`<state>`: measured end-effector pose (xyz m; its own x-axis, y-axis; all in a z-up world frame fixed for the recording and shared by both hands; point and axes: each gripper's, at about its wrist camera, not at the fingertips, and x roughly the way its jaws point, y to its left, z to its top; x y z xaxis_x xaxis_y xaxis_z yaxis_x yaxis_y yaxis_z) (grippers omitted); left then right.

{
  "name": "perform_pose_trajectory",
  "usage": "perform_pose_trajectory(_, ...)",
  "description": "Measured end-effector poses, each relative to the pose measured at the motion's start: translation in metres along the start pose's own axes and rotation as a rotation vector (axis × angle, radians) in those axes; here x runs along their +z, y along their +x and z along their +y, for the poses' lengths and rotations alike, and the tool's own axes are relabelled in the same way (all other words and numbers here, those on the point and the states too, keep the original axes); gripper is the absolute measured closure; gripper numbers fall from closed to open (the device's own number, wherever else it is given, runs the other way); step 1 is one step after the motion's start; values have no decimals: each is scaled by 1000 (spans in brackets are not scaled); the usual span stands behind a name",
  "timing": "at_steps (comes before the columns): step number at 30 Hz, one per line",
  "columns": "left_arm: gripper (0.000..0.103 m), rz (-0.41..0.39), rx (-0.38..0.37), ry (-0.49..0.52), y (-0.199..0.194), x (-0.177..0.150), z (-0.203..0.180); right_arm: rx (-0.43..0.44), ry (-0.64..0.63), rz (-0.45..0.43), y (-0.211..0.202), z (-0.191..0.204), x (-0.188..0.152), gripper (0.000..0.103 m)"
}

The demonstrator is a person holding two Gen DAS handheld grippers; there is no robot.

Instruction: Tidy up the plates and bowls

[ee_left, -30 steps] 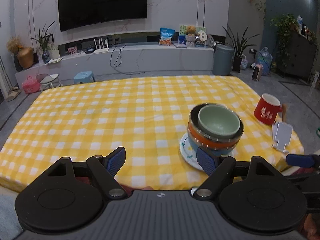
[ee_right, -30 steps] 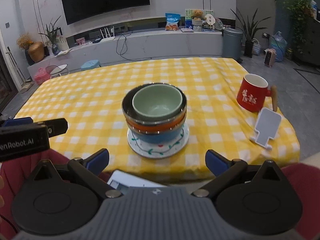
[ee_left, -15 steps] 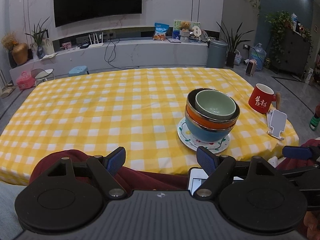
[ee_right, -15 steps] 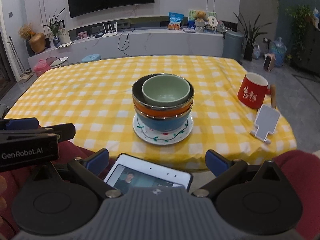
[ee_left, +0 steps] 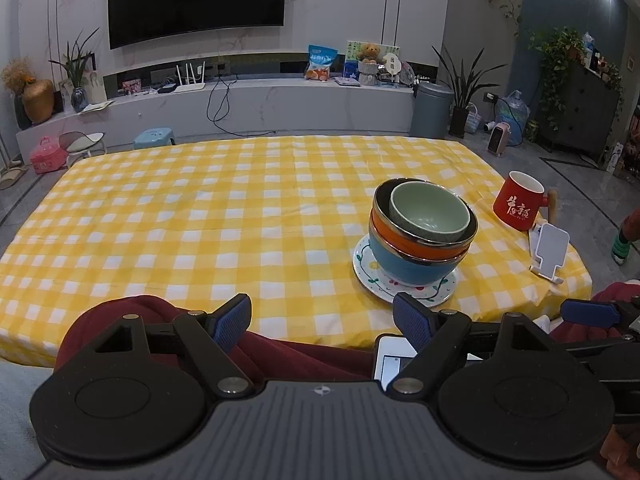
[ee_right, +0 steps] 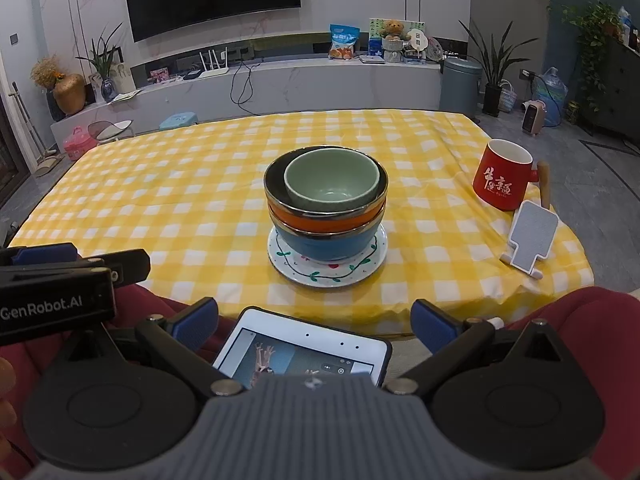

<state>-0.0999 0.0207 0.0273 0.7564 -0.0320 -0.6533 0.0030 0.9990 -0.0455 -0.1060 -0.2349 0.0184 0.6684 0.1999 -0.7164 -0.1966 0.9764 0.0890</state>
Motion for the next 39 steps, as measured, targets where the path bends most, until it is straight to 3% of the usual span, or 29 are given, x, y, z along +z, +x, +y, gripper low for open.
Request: perform_pose_trajectory(39, 9, 15, 17, -2, 4, -4, 0, 3, 20, 20, 4, 3, -5, 3)
